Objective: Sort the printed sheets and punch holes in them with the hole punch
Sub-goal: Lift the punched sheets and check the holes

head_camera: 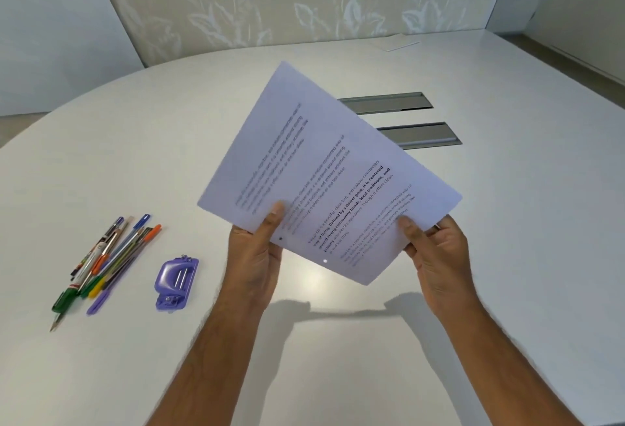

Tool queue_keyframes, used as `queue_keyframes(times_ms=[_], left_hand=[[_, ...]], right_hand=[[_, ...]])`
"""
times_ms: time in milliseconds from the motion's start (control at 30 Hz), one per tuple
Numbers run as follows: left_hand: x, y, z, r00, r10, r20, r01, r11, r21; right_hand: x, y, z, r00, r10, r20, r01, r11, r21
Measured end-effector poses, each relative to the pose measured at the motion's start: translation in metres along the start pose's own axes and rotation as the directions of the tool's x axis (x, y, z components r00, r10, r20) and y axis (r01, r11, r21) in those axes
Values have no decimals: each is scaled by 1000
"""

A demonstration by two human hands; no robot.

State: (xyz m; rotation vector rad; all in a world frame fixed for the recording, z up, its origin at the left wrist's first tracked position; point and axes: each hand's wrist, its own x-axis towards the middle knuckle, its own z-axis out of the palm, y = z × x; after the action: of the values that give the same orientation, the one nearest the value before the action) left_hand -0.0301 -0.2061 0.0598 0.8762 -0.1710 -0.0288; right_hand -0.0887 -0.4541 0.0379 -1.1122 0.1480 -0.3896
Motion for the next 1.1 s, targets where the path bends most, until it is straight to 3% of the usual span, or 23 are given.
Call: queue_keyframes(times_ms=[233,300,367,467,600,800,1100], left_hand=[[-1,22,-41,979,19,-205,4,994,111],[-6,26,-46,981,59,-184,-4,957,290],[-11,28,-49,993,79,-93,-20,859,512],[-12,27,-48,999,31,-7,-19,749,662],[-6,21,-39,999,-8,-31,27,723,690],[3,18,-23,997,2,74,-57,656,753],[-12,-14,-37,992,-125,25,57,613,788]], right_hand=[[6,-12,-23,1000,-25,-7,24,991,-133],[6,-15,-26,999,-34,-14,31,984,-177],[6,-17,-29,999,-44,-9,40,971,-236],[7,-16,-34,998,-56,17,58,944,-324],[7,-18,-33,995,-92,32,97,913,-397],[8,-26,-31,988,-143,53,152,892,-426],[-4,10,-49,998,-57,-17,41,877,-478]])
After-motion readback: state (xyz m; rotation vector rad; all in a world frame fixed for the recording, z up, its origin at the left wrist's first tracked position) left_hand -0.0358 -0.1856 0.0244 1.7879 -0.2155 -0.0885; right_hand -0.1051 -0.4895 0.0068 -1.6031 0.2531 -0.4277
